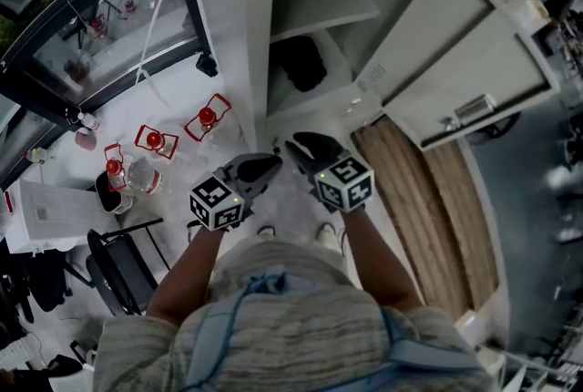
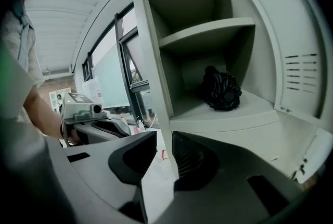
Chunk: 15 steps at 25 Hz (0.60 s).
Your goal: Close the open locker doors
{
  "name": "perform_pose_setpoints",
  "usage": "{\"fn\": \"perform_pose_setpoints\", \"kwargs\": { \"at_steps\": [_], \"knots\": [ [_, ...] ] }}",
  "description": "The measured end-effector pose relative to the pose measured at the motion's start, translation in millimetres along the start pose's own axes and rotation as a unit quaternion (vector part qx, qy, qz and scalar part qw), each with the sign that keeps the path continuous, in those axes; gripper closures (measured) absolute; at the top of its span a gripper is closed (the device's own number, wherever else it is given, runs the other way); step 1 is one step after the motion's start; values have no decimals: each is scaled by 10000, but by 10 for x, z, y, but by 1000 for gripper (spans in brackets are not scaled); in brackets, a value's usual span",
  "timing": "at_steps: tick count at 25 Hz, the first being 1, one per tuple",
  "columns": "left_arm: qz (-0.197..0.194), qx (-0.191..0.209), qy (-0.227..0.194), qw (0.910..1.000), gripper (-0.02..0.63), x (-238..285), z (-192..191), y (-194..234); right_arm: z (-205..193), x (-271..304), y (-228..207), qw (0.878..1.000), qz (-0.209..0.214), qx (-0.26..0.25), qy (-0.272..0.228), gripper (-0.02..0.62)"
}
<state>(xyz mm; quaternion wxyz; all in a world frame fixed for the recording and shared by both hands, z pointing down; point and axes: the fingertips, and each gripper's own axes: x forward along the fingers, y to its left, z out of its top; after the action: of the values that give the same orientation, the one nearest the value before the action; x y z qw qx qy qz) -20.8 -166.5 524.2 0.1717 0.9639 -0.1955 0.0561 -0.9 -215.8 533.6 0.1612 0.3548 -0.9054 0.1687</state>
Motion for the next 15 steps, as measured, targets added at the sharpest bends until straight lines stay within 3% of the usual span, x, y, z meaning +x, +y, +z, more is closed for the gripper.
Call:
{"fn": "perform_pose_setpoints", "kwargs": {
  "at_steps": [15],
  "knots": [
    [-785,133,-372,9961,603,856,543,-651,301,-1528,-647,9909,-900,23,-998,514]
  ]
}}
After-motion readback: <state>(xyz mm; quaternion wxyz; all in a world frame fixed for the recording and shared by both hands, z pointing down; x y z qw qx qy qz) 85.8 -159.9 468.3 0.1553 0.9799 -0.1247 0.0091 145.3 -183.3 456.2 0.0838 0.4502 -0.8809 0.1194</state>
